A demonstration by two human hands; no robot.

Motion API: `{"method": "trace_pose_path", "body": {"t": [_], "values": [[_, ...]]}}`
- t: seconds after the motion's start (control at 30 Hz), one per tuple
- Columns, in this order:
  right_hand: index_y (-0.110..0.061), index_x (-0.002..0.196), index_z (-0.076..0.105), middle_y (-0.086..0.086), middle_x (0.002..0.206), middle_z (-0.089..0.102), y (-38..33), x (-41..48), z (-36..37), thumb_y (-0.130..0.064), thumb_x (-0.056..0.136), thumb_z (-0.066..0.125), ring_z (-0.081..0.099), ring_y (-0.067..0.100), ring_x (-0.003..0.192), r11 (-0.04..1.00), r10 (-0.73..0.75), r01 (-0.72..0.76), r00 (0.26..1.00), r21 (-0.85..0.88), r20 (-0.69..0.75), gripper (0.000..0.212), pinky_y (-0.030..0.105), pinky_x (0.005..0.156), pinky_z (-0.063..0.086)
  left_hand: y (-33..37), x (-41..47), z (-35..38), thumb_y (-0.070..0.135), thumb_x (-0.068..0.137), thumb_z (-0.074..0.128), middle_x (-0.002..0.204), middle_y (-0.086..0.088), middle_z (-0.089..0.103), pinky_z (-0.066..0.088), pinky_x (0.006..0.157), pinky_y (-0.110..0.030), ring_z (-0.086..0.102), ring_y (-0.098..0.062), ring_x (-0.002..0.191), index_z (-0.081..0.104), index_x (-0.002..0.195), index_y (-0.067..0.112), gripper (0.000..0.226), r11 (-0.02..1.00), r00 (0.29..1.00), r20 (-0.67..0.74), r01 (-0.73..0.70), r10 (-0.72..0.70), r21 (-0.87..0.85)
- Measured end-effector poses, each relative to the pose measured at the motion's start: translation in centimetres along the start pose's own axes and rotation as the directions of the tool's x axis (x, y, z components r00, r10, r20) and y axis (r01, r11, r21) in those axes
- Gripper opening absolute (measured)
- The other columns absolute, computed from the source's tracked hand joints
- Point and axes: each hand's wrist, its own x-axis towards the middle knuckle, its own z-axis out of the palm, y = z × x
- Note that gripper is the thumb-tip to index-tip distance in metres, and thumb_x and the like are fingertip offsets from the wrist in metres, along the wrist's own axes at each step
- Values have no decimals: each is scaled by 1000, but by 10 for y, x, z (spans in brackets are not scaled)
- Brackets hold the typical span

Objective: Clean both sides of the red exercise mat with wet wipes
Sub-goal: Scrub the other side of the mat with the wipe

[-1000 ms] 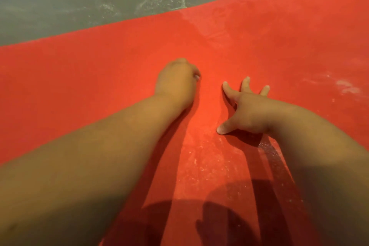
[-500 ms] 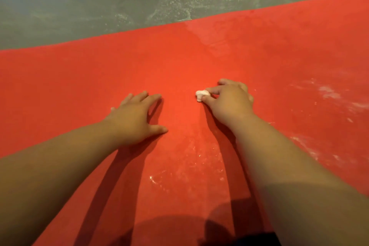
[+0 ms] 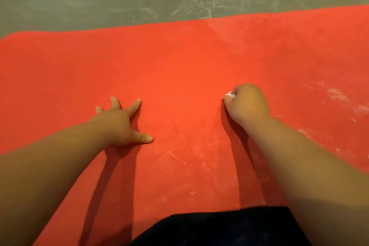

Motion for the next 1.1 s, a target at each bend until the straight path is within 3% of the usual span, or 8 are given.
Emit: {"method": "trace_pose_path", "body": {"t": [0.17, 0.27, 0.37, 0.6, 0.8, 0.9, 1.0, 1.1], "values": [[-15, 97, 73, 12, 103, 69, -10, -5, -6, -27, 88, 63, 62, 31, 100, 973, -215, 227, 952, -34, 220, 19, 32, 78, 46, -2, -6, -3, 80, 60, 64, 159, -16, -13, 21, 115, -54, 5, -58, 138, -11, 147, 47, 120, 1000, 999, 15, -28, 28, -3], [-9, 97, 74, 20, 102, 69, 27, -4, -28, -30, 89, 61, 63, 35, 98, 964, -86, 122, 984, -237, 156, 26, 36, 78, 48, -5, -14, -3, 74, 64, 67, 158, -16, -16, 21, 114, -52, 4, -56, 139, -12, 148, 46, 118, 998, 997, 46, -57, 56, 23], [-4, 98, 73, 23, 104, 68, 41, -11, -39, -24, 90, 59, 62, 38, 99, 968, 57, -29, 993, -248, 108, 26, 37, 79, 48, -3, -21, -2, 71, 68, 66, 157, -20, -16, 20, 113, -49, 8, -55, 140, -14, 148, 42, 117, 995, 996, 56, -68, 64, 73], [-13, 89, 74, 12, 92, 71, -18, -55, -22, -28, 88, 60, 65, 29, 91, 911, -299, 393, 838, -126, 457, 20, 25, 65, 39, -7, -30, 6, 68, 60, 75, 156, -16, -23, 20, 112, -53, -3, -55, 140, -20, 145, 47, 129, 993, 989, 114, -102, 95, 59], [-3, 97, 72, 20, 105, 68, 43, -20, -46, -28, 90, 60, 63, 35, 101, 947, 102, -39, 978, -319, 184, 28, 35, 83, 50, -8, -26, 8, 61, 59, 80, 157, -16, -19, 21, 111, -56, -3, -59, 138, -17, 145, 48, 130, 992, 990, 84, -116, 111, 47], [-7, 99, 73, 17, 106, 69, 7, -36, -35, -31, 91, 58, 63, 32, 102, 957, -59, 137, 955, -256, 292, 29, 31, 79, 47, -5, -24, 6, 62, 58, 81, 156, -19, -18, 21, 111, -56, 1, -61, 136, -17, 145, 48, 132, 992, 990, 87, -114, 109, 56], [-11, 94, 74, 13, 99, 71, -35, -62, -19, -28, 89, 60, 64, 29, 96, 923, -301, 377, 827, -73, 474, 23, 29, 73, 46, -4, -25, 4, 61, 58, 82, 156, -20, -19, 20, 111, -55, 1, -62, 135, -16, 146, 47, 132, 992, 991, 84, -114, 109, 61], [-11, 90, 76, 11, 94, 73, -35, -57, -14, -31, 85, 66, 66, 24, 89, 941, -292, 338, 814, 0, 503, 22, 28, 69, 48, -4, -25, 4, 61, 57, 82, 156, -21, -18, 20, 112, -55, 3, -62, 135, -15, 146, 48, 132, 992, 991, 80, -113, 108, 57]]}}
